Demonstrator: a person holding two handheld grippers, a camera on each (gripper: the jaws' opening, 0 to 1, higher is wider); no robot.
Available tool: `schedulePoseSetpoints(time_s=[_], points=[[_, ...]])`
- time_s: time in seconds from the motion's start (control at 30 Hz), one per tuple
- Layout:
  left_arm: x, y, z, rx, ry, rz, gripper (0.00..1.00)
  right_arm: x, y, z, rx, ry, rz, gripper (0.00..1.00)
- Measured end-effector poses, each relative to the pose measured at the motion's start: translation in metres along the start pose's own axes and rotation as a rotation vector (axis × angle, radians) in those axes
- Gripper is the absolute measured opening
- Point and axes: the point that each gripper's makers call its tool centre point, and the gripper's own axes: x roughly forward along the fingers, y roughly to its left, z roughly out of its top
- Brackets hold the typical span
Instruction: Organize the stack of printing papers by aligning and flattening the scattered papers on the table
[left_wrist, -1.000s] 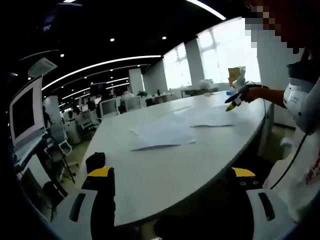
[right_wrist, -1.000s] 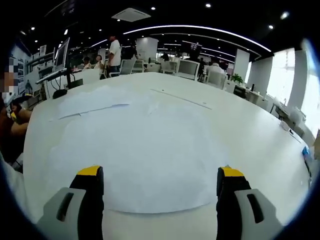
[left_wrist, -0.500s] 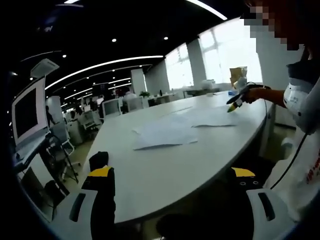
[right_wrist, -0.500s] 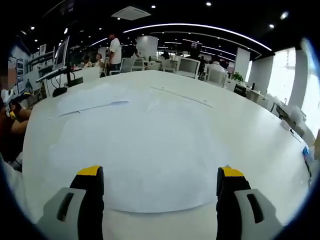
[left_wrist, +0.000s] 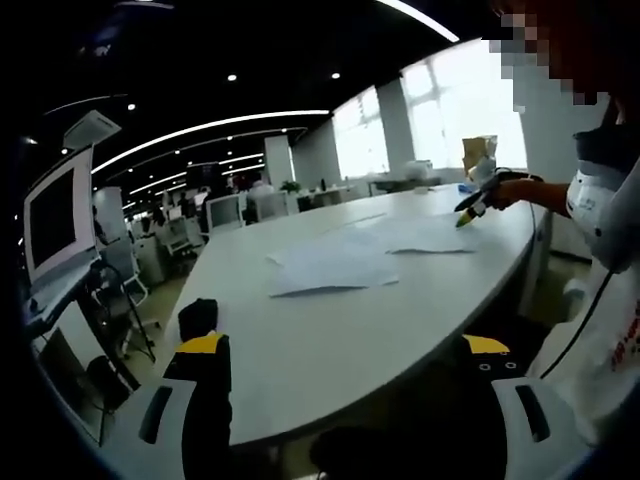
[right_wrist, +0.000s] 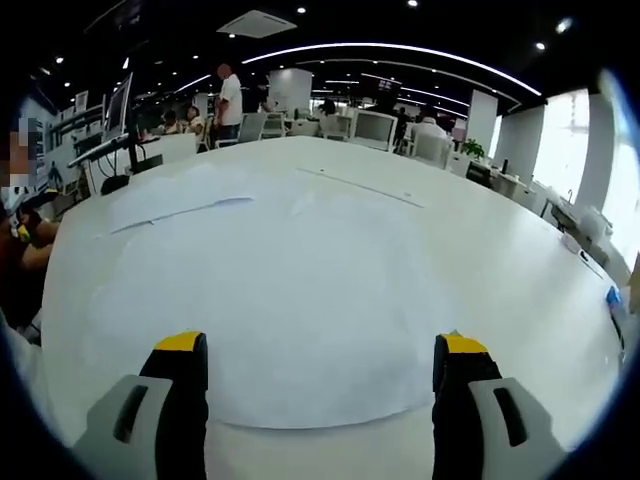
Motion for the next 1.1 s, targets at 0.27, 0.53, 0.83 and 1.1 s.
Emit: schedulePoseSetpoints(time_s=[0.27, 0.53, 0.83, 1.1], points=[[-0.001, -0.001, 0.002, 0.005, 0.005, 0.003, 0.96, 0.002, -0.002, -0.005, 0.012, 0.004, 0.006, 0.89], [0.000, -0.002, 0.003, 0.009, 0.012, -0.003, 0.95, 0.003, -0.004, -0.007, 0.019, 0.005, 0.009, 0.89], [0.001, -0.003, 0.002, 0.007, 0.017, -0.002, 0.95, 0.005, -0.004, -0.011, 0.037, 0.005, 0.013, 0.89], [0.001, -0.001, 0.003, 0.008, 0.015, 0.000, 0.95, 0.006, -0.004, -0.015, 0.085, -0.002, 0.027, 0.89]])
